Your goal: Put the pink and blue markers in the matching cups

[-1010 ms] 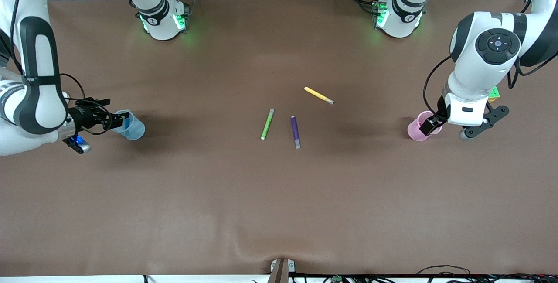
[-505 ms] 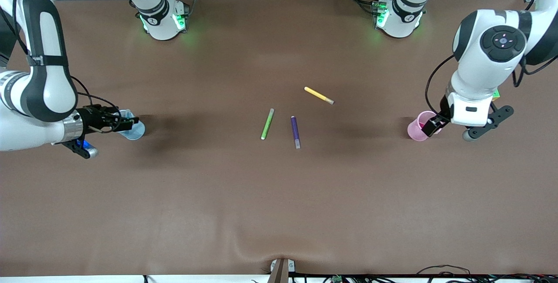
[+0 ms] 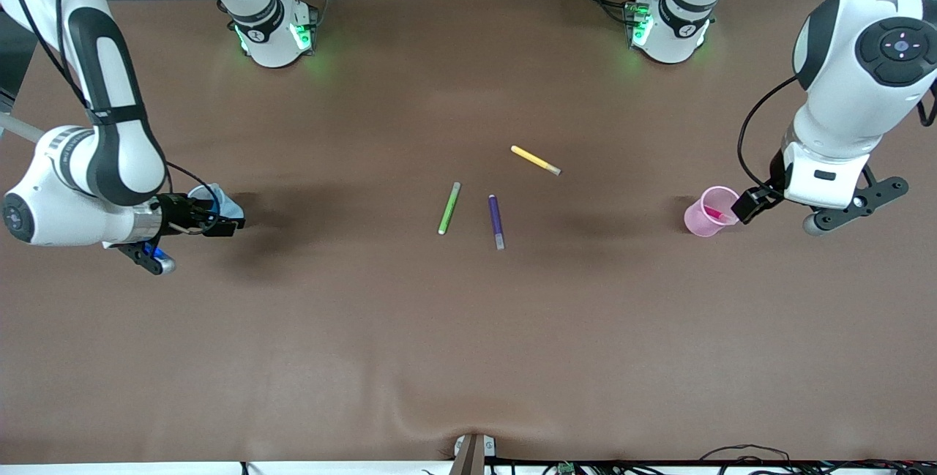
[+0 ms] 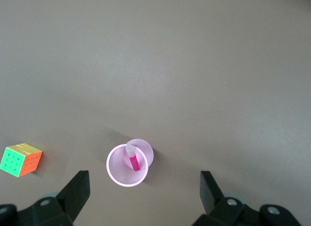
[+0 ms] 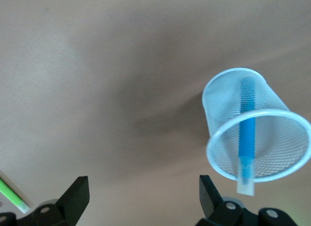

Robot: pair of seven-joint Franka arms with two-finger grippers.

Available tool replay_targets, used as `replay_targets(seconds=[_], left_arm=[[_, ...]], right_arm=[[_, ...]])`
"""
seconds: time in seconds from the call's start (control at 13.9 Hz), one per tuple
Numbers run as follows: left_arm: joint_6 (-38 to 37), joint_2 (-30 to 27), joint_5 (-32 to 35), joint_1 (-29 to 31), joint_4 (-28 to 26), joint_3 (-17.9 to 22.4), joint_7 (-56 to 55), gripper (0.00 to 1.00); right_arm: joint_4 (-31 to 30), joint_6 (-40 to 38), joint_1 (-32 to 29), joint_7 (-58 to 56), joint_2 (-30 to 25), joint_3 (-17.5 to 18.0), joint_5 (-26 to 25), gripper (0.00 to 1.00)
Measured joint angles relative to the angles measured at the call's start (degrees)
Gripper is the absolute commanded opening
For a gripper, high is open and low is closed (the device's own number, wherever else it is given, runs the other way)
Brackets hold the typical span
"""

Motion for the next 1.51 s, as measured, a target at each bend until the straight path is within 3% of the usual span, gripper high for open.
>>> replay_targets(seconds=[0.22, 0.43, 0.87, 1.01, 1.3, 1.51], left_arm=[[-3.1, 0.0, -4.2, 0.0, 2.9, 0.0, 3.4, 1.00], [-6.6, 0.0, -7.2, 0.0, 5.7, -0.1, 7.1, 1.00], [-16.2, -0.1, -7.9, -0.2, 12.8, -0.2, 18.1, 1.00], [-19.5, -0.2, -7.9, -0.1, 15.9, 0.0, 21.7, 1.00], [-23.5, -0.5, -7.9, -0.1, 20.1, 0.1, 23.5, 1.00], [-23.8, -0.8, -7.9, -0.3, 22.5, -0.1, 23.5, 1.00]], right_arm=[[1.5, 0.8, -0.2, -0.1, -3.8, 4.2, -2.6, 1.00], [3.9, 0.1, -1.1, -0.1, -8.5, 4.6, -5.4, 1.00], [16.5, -19.2, -2.0, -1.1, -14.1, 4.5, -6.0, 1.00], [19.2, -22.1, -1.9, -4.9, -14.2, 3.3, -6.3, 1.00], [20.6, -24.4, -2.0, -23.4, -15.5, -2.7, -6.9, 1.00], [21.0, -26.0, -0.5, -27.0, -18.0, -3.0, -12.9, 1.00]])
